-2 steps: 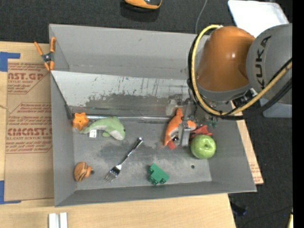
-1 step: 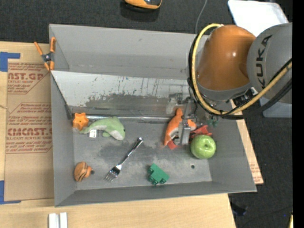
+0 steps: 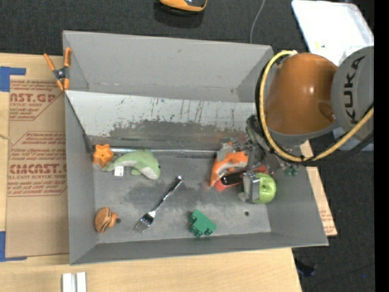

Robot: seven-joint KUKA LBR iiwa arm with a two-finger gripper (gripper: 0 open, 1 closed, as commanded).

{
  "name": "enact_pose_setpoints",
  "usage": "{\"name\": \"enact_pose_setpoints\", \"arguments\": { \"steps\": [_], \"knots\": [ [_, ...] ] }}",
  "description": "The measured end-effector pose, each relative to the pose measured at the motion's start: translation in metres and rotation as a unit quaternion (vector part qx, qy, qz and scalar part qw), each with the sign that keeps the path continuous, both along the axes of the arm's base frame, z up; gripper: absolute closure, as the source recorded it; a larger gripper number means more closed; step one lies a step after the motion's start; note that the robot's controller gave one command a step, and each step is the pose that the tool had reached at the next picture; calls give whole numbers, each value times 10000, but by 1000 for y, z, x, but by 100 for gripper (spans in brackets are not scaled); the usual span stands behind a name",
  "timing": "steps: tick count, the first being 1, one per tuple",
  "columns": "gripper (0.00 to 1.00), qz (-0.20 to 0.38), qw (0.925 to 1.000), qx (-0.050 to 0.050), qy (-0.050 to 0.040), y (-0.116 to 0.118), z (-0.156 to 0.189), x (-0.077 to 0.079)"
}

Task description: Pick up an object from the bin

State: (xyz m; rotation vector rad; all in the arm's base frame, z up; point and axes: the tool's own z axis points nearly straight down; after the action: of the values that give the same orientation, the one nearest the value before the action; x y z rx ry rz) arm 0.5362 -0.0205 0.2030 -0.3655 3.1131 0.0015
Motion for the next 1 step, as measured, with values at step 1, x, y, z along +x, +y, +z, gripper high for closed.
{"name": "enact_pose_setpoints", "arguments": {
  "steps": [1],
  "knots": [
    [0, 711, 9975, -12, 13, -47, -16, -3]
  ]
}}
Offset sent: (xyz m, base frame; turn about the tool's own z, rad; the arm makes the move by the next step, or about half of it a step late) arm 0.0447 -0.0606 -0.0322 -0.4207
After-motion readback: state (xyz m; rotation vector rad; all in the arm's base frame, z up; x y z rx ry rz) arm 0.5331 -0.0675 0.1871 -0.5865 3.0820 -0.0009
